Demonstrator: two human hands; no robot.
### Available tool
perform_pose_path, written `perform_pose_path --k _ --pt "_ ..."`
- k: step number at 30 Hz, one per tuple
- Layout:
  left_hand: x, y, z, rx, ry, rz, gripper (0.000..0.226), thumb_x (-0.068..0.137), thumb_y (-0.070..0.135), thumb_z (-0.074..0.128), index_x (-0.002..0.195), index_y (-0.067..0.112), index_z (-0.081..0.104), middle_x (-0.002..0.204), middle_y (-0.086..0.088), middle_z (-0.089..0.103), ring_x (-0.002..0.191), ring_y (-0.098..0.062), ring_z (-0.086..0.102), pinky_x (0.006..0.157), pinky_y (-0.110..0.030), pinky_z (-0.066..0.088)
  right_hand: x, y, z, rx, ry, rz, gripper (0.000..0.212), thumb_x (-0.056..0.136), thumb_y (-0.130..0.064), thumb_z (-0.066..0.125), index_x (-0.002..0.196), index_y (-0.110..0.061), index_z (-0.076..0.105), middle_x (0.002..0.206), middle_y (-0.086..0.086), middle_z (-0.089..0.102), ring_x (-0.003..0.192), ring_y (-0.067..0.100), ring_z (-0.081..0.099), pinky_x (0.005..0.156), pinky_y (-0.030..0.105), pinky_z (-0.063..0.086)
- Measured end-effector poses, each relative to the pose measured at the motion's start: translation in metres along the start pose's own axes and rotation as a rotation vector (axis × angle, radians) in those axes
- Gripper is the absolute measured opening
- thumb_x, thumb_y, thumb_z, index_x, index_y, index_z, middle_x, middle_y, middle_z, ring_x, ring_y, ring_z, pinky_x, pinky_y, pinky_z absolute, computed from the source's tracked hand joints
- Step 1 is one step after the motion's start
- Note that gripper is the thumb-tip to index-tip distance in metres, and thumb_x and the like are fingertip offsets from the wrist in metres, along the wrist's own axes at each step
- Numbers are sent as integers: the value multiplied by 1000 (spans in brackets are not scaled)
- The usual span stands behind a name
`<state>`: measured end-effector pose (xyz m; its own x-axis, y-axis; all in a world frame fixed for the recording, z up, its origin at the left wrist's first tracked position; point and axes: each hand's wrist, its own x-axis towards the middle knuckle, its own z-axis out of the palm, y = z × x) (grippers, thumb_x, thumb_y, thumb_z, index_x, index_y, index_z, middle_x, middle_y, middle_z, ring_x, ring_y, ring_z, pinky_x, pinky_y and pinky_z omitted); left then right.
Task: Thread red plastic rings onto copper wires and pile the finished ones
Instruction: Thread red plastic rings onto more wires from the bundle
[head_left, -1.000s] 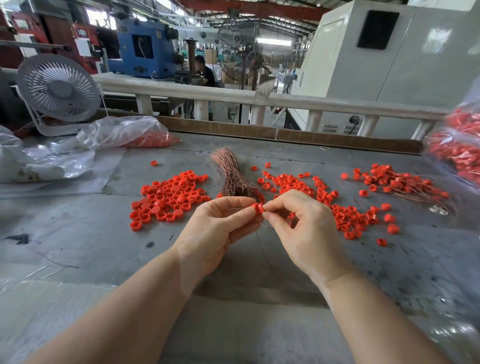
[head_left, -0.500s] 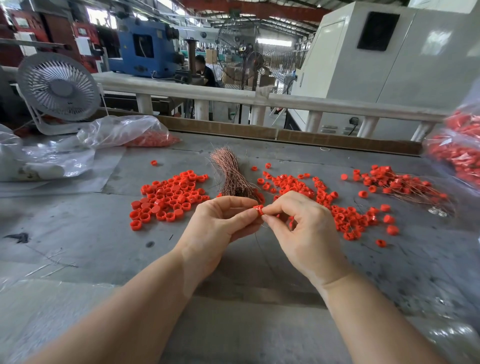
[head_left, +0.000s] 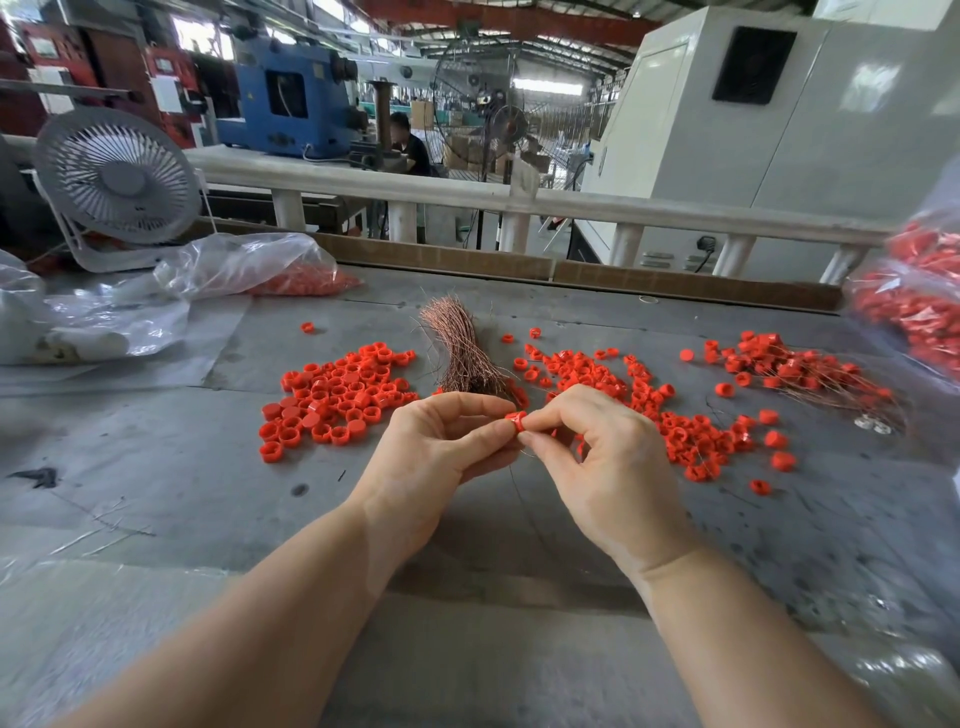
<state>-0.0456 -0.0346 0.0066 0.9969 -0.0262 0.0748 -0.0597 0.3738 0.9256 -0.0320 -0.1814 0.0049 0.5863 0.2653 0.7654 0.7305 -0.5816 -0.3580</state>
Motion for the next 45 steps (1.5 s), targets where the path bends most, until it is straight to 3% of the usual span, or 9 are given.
perform_pose_path --k 4,12,18,22,33,39,45 --pt "0 -1 0 10 2 20 13 77 -8 60 81 4 66 69 -6 71 63 -12 68 63 -20 57 0 -1 1 15 6 32 3 76 -13 69 75 -11 68 72 -8 58 65 8 53 60 24 47" --pt "0 -1 1 59 4 62 13 76 -8 61 82 3 66 70 -7 72 66 -13 68 63 -20 56 0 -1 1 24 -5 52 3 75 -13 69 74 -10 68 72 -11 55 65 2 45 61 13 39" --pt "0 -1 0 57 16 68 13 73 -6 64 80 4 67 72 -8 72 67 -15 69 64 -21 57 1 -3 0 26 -23 27 4 77 -12 67 75 -8 67 73 -4 60 66 10 54 61 26 46" --pt "1 -1 0 2 8 57 16 60 6 67 76 7 68 71 -9 72 68 -16 69 65 -22 57 1 -3 0 22 -20 12 3 78 -9 68 76 -8 66 73 -4 59 66 9 51 61 20 43" --pt "-3 0 1 158 29 100 13 77 -10 62 85 -1 66 74 -10 71 68 -15 68 65 -19 56 1 -4 1 43 -48 44 4 77 -10 68 75 -7 66 73 -9 53 66 12 53 58 33 48" --pt "-2 0 1 119 36 68 12 80 -8 61 86 1 67 72 -8 72 66 -14 68 64 -19 56 1 -3 1 58 -49 80 3 78 -6 70 77 -8 68 75 -10 55 69 7 52 63 18 42" --pt "0 0 0 35 3 20 18 80 -9 58 83 5 69 75 -9 73 69 -14 69 65 -20 56 3 -3 2 92 -15 128 2 78 -9 68 77 -7 69 74 -10 57 73 8 54 65 17 43"
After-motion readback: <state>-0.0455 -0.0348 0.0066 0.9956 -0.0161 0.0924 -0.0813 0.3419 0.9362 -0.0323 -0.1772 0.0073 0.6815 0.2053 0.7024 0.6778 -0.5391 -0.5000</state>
